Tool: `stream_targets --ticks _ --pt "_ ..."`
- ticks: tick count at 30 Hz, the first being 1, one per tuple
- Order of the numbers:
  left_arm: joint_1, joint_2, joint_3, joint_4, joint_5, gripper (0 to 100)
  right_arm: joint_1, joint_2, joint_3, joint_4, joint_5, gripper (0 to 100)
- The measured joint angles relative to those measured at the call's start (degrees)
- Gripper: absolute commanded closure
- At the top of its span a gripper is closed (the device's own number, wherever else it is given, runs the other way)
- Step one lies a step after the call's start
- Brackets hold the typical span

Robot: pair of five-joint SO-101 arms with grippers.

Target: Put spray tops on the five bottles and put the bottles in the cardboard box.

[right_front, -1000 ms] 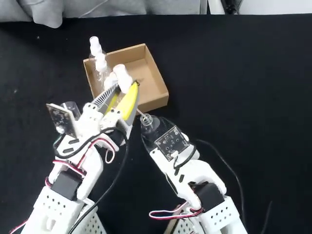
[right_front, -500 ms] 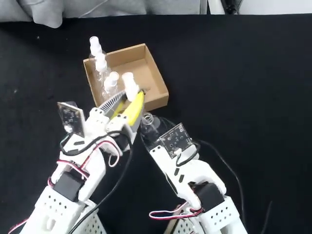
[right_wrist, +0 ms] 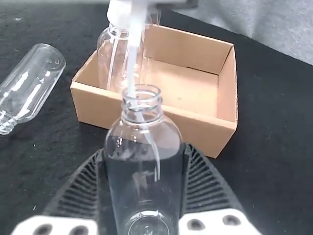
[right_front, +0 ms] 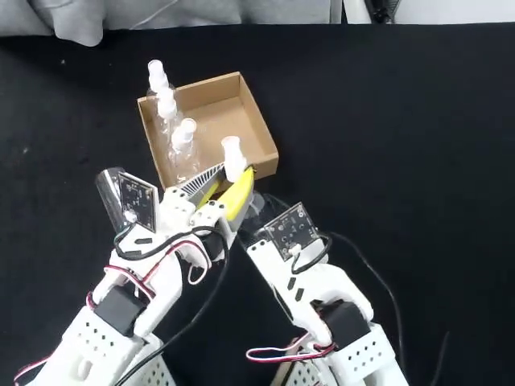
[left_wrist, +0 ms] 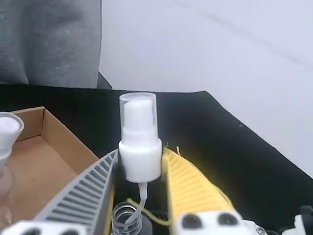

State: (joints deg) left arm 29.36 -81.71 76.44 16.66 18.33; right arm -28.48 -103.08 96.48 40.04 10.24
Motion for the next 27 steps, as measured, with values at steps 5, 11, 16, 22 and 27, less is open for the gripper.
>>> stream_targets --ticks 5,11,16,22,27 --pt "0.0 0.0 0.6 0.0 0.0 97 0.0 0.0 0.0 0.0 0.0 98.4" --pt "0.0 0.0 0.6 0.0 0.0 87 0.0 0.0 0.0 0.0 0.0 98.4" --pt "-0.2 0.0 0.6 0.0 0.0 87 0.3 0.0 0.0 0.0 -0.1 98.2" --pt "-2.0 0.0 0.6 0.0 0.1 86 0.1 0.0 0.0 0.0 -0.1 98.0" --pt "-2.0 0.0 0.6 0.0 -0.3 86 0.1 0.0 0.0 0.0 -0.1 98.0"
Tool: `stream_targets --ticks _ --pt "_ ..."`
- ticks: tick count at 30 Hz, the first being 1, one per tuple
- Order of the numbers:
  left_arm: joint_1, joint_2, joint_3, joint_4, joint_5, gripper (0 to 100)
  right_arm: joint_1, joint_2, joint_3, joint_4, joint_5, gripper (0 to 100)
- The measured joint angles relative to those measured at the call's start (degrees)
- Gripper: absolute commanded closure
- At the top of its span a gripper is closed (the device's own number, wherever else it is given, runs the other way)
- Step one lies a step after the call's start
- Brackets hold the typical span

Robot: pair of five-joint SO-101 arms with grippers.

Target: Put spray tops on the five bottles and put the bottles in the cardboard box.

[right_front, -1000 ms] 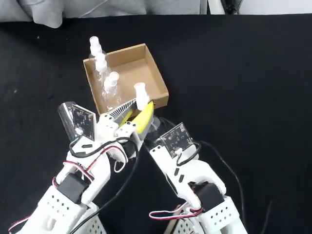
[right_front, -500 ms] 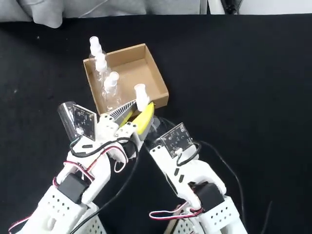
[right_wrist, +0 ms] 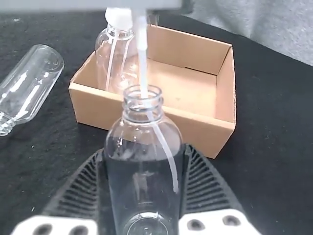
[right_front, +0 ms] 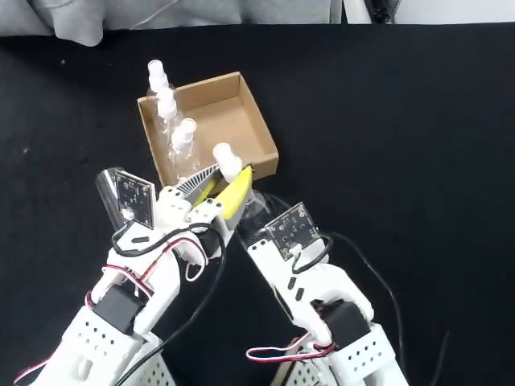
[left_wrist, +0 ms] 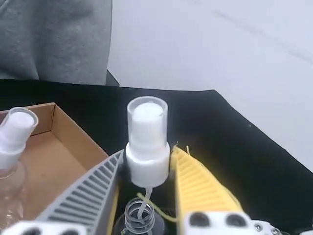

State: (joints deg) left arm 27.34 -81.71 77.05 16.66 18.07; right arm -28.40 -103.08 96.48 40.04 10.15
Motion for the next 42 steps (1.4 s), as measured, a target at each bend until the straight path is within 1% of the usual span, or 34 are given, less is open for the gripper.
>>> stream_targets --ticks 3,7,10,16,27,30,37,42 --pt "0.0 0.0 0.0 0.0 -4.6 86 0.0 0.0 0.0 0.0 0.0 98.0" --pt "0.0 0.0 0.0 0.0 -6.8 81 0.0 0.0 0.0 0.0 0.0 98.0" --pt "-0.1 0.0 0.0 1.3 -6.8 80 0.0 0.0 0.0 0.0 0.1 98.0" --pt "-0.1 -0.5 -2.8 9.8 -6.9 80 0.3 0.0 0.0 0.0 0.1 98.0" --pt "-0.1 0.0 -6.1 11.0 -6.9 80 0.3 0.0 0.1 -1.4 0.0 98.0" --pt "-1.8 0.0 -7.0 11.1 -5.5 80 0.2 0.0 0.1 -1.4 0.0 98.0" --pt "-8.7 0.0 -8.5 11.6 -1.0 80 0.2 0.0 0.1 -2.7 0.0 97.9" --pt "-12.3 0.0 -8.5 11.6 0.4 80 0.2 0.0 0.1 -4.2 0.0 97.9"
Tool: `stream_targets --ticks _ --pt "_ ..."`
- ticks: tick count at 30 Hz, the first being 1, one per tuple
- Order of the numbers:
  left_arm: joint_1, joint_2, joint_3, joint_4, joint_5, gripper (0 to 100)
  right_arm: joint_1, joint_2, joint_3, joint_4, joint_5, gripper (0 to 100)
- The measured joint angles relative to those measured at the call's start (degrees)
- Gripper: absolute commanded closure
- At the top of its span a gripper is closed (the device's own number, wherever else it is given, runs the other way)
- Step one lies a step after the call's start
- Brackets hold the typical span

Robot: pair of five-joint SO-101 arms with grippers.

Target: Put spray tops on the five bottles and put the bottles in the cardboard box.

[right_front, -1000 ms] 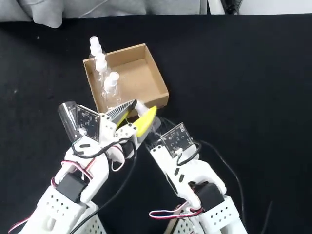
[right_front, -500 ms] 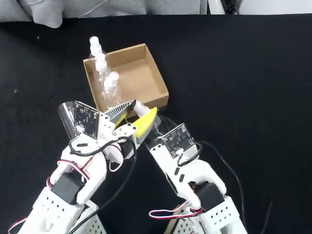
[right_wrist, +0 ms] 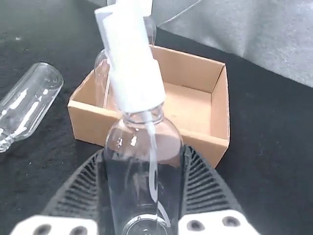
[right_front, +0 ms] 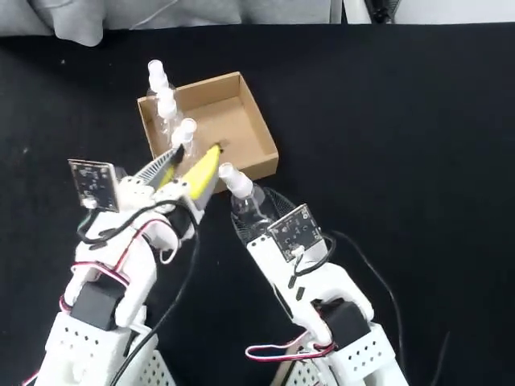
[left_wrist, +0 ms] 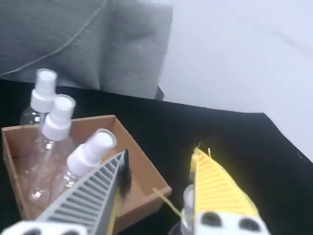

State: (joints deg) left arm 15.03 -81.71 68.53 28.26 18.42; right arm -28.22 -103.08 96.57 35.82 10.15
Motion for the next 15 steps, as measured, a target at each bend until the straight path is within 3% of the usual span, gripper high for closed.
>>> stream_targets --ticks 15 --pt "-2.7 0.0 1.9 0.0 0.4 80 0.0 0.0 0.0 -2.0 0.0 97.9"
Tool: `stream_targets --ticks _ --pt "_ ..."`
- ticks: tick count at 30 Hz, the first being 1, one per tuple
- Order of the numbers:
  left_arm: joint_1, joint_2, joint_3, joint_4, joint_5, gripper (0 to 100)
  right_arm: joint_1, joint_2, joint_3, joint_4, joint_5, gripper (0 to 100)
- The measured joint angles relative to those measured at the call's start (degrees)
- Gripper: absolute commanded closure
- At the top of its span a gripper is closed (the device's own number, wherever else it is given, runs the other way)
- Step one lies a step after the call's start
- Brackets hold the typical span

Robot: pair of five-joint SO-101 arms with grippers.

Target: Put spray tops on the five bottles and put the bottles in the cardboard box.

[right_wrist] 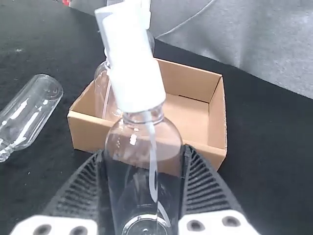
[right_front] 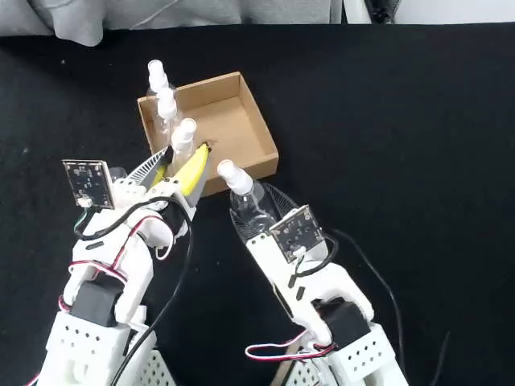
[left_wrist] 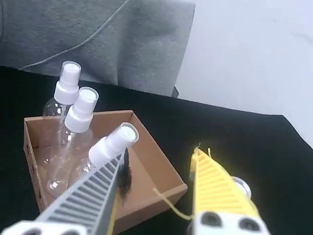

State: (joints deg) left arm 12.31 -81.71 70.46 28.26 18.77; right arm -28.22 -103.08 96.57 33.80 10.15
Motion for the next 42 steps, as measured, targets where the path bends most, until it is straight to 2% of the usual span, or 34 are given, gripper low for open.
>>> stream_targets --ticks 3,9,38,42 --pt "3.2 0.0 0.1 0.0 -0.7 80 0.0 0.0 0.0 0.0 0.0 97.9" --pt "9.0 0.2 1.8 -0.1 -7.1 80 0.1 0.0 0.0 0.0 -0.1 97.9" --pt "10.5 -0.8 3.1 -0.2 -8.3 80 0.1 0.0 0.0 0.0 -0.1 97.9" --pt "12.7 -0.8 3.1 -0.5 -11.9 80 0.2 0.0 0.0 0.0 -0.1 97.9"
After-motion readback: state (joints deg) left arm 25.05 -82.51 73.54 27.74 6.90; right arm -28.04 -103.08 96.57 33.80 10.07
